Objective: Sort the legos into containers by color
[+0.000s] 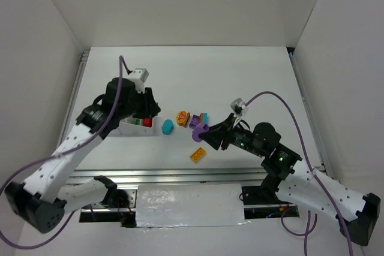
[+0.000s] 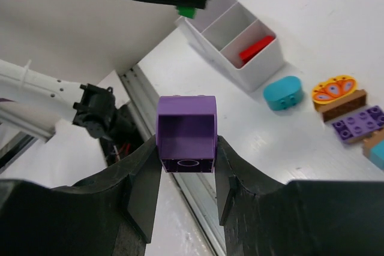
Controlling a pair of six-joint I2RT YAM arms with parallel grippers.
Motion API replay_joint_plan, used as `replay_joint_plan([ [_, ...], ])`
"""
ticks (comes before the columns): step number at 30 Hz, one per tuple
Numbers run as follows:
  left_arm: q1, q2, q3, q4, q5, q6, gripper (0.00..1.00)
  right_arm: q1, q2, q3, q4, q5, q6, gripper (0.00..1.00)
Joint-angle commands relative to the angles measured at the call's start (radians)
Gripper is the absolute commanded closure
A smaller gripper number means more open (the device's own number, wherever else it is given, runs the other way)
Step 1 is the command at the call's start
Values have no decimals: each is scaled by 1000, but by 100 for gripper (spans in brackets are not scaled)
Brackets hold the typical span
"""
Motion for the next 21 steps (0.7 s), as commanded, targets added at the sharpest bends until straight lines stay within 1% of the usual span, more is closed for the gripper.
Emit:
replay_joint_plan([
  [1, 51, 143, 67, -116, -233, 10, 100, -7, -31, 55, -78, 109, -37, 100],
  [2, 63, 207, 92, -135, -264, 13, 100, -7, -22, 61, -78, 87, -40, 100],
  [5, 92, 294, 199, -176, -363, 35, 100, -7, -3, 64, -102, 67, -43, 100],
  [9, 108, 398, 290, -258, -462, 76, 100, -7, -11, 38, -88, 36, -40, 100],
  [12, 109, 447, 308, -284, -486, 116, 100, -7, -26, 21, -88, 19, -40, 100],
  [15, 109, 467, 298, -287, -470, 139, 100, -7, -42, 26, -99, 21, -45, 100],
  [19, 109, 469, 278, -296, -541, 124, 100, -7, -68, 19, -99, 10, -37, 100],
  [21, 109, 463, 265, -295, -539, 119, 100, -7, -68, 16, -90, 7, -36, 100],
])
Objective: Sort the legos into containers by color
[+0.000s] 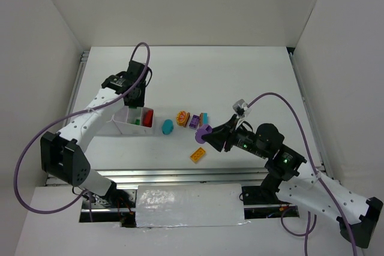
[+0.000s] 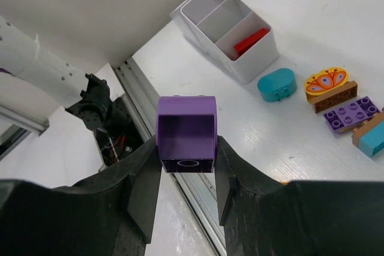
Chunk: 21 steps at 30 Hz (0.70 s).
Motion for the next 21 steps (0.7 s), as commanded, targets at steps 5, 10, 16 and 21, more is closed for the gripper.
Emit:
replay_joint_plan([
  [5, 4, -13, -47, 10, -19, 10, 95, -5, 21, 7, 19, -32, -8, 100],
  [10, 2, 1, -78, 22, 6, 10, 91, -3, 44, 8, 40, -41, 1, 100],
  [16, 2, -5, -96, 31, 6, 6, 78, -3, 62, 16, 51, -57, 3, 100],
  [21, 2, -2, -98, 30, 9, 4, 59, -3, 70, 22, 51, -66, 0, 100],
])
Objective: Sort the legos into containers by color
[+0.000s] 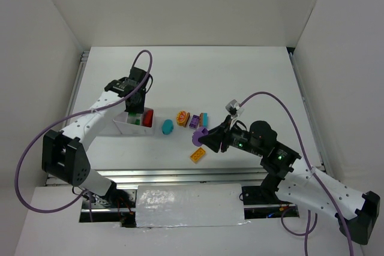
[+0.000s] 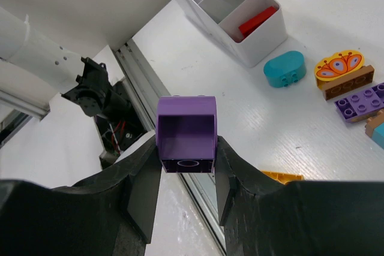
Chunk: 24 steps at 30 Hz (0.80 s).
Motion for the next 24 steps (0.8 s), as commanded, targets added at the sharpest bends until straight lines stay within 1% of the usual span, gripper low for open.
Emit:
replay_joint_plan([
  [1, 2, -1, -5, 15, 7, 3, 57, -3, 4, 25, 41, -20, -1, 100],
  [3, 2, 0, -6, 17, 5, 0, 52, -2, 6, 25, 41, -21, -1, 100],
  [4, 2, 0, -6, 15, -2, -2, 47, -2, 6, 27, 41, -23, -1, 100],
  [5, 2, 2, -6, 15, -5, -5, 44, -3, 6, 27, 42, -24, 1, 100],
  [6, 2, 6, -6, 13, -12, -8, 37, -2, 7, 27, 44, -26, 1, 100],
  [7, 2, 8, -6, 10, -18, -10, 34, -2, 7, 27, 45, -29, 1, 100],
  [8, 2, 5, -8, 10, -22, -11, 29, 0, 10, 28, 47, -31, 1, 100],
  [9, 4, 5, -8, 10, -27, -14, 27, -3, 12, 30, 47, -32, 2, 100],
  [13, 7, 2, -10, 7, -47, -22, 22, -3, 12, 31, 45, -37, 2, 100],
  [16, 7, -12, 0, -6, -51, -33, 22, -2, 9, 28, 44, -28, 8, 100],
  [18, 5, -58, 4, 0, -26, -34, 20, -2, 15, 25, 47, -26, 13, 100],
  [19, 5, -79, 6, 4, -4, -34, 19, -3, 16, 22, 48, -26, 19, 100],
  [21, 5, -171, -8, 41, 114, -25, 3, -3, 22, 19, 51, -29, 24, 100],
  [22, 5, -207, -17, 61, 173, -10, 3, -3, 22, 16, 73, -32, 34, 100],
  [23, 5, -284, -29, 104, 239, -1, 0, -3, 21, 10, 90, -40, 43, 100],
  [24, 5, -326, -52, 127, 389, 6, 1, -3, 22, 1, 108, -70, 50, 100],
])
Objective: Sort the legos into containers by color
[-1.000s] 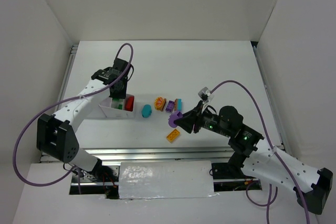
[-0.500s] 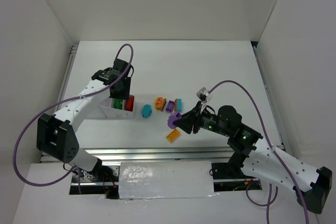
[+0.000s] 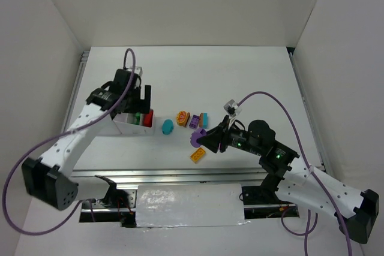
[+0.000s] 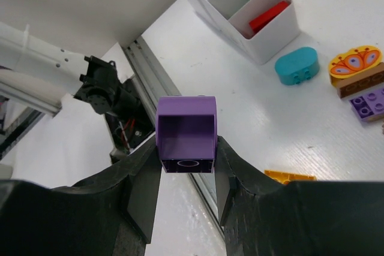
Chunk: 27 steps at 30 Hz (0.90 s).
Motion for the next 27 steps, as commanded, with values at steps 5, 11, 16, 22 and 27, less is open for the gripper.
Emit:
replay_joint_plan([
  [5, 0, -370, -79, 243, 751, -9, 0, 0, 45, 13, 188, -131, 63, 100],
  [11, -9, -438, -198, 548, 1256, -156, 2, -2, 80, 8, 364, -287, 117, 100],
  [16, -86, -472, -272, 722, 1313, -230, 9, -2, 120, 28, 467, -361, 169, 100],
  [22, -181, -455, -271, 742, 1295, -230, 14, 3, 154, 70, 498, -381, 174, 100],
  [27, -212, -437, -274, 725, 1273, -215, 20, 3, 152, 76, 527, -390, 180, 100],
])
